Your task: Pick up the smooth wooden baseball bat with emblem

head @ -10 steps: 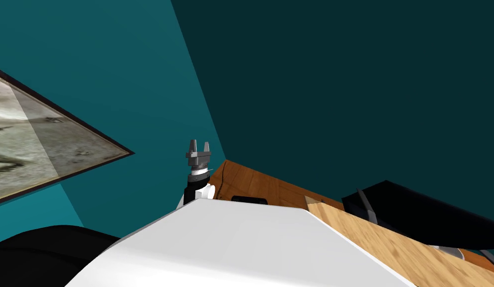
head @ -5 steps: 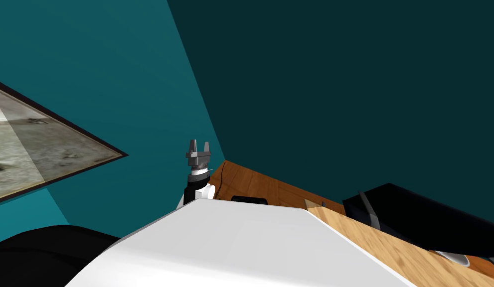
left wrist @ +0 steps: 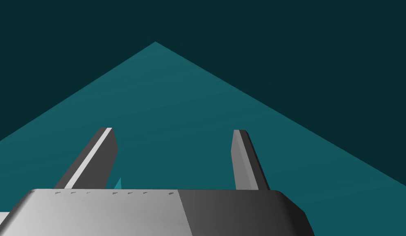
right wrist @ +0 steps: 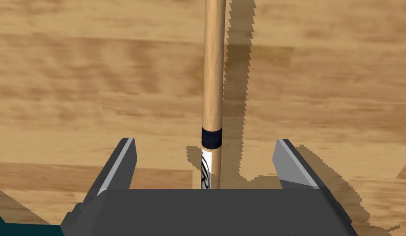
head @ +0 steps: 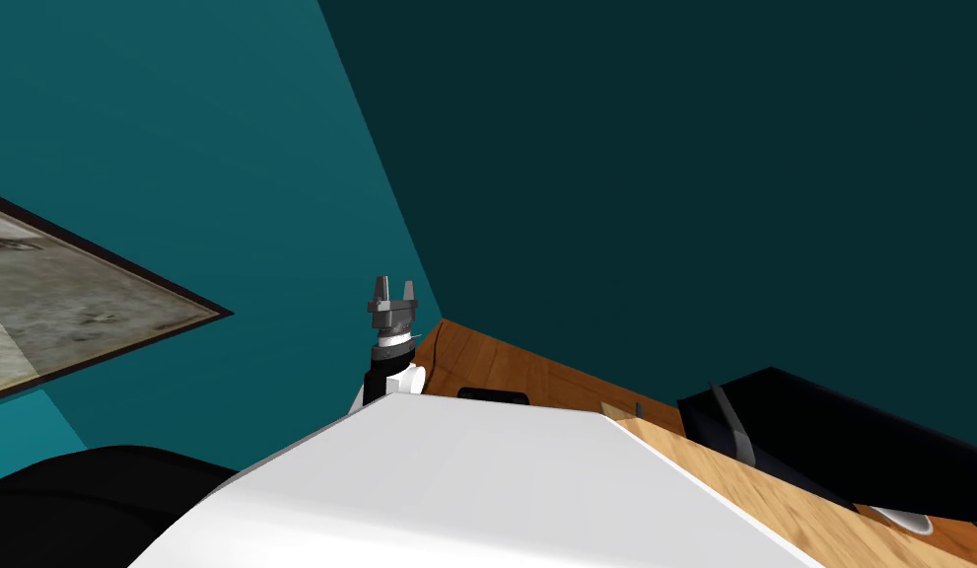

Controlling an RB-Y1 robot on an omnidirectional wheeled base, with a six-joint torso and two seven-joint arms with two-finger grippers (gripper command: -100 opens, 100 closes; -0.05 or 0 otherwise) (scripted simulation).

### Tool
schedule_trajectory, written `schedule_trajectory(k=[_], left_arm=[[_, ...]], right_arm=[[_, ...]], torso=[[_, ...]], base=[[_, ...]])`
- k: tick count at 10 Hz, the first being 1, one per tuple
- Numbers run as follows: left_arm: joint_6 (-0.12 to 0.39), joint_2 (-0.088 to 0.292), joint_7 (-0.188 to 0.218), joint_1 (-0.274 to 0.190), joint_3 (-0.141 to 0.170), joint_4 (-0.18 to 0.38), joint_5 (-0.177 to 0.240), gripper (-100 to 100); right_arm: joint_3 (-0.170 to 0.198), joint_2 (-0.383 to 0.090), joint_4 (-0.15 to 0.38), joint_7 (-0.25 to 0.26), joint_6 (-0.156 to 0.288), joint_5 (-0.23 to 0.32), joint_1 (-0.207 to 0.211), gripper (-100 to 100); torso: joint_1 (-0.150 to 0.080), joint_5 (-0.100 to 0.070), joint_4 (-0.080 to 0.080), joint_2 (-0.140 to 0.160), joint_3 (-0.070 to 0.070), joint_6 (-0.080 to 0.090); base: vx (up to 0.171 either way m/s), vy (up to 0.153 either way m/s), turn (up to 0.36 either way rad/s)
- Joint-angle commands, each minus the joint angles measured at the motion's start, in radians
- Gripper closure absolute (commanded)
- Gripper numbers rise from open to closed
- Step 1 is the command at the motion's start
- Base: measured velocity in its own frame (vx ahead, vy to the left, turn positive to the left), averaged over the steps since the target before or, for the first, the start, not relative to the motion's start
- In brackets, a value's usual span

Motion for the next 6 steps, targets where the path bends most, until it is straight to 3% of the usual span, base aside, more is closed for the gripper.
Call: schedule_trajectory(k=[1, 3, 4, 5, 6], left_arm=[[0.000, 0.000, 0.000, 0.000, 0.000, 0.000, 0.000, 0], [0.000, 0.000, 0.000, 0.000, 0.000, 0.000, 0.000, 0], [0.000, 0.000, 0.000, 0.000, 0.000, 0.000, 0.000, 0], [0.000, 0.000, 0.000, 0.000, 0.000, 0.000, 0.000, 0], [0.000, 0.000, 0.000, 0.000, 0.000, 0.000, 0.000, 0]], right_arm=[[0.007, -0.001, 0.009, 0.004, 0.001, 0.037, 0.000, -100], [0.006, 0.001, 0.014, 0.009, 0.000, 0.039, -0.001, -100], [0.007, 0.001, 0.015, 0.010, 0.000, 0.041, -0.001, 0], [0.028, 0.032, 0.033, 0.012, 0.027, 0.047, -0.016, -100], [0.036, 0.044, 0.040, 0.013, 0.038, 0.050, -0.022, -100]], torso=[[0.000, 0.000, 0.000, 0.000, 0.000, 0.000], [0.001, 0.000, 0.000, 0.000, 0.000, 0.000], [0.002, 0.000, 0.000, 0.001, 0.001, 0.000], [0.002, 0.001, 0.001, 0.002, 0.001, 0.000], [0.001, 0.000, 0.001, 0.003, 0.002, 0.000]], base=[[0.042, -0.035, -0.026], [0.030, -0.020, -0.009], [0.000, 0.000, 0.000], [-0.009, -0.023, 0.090], [-0.010, -0.044, 0.083]])
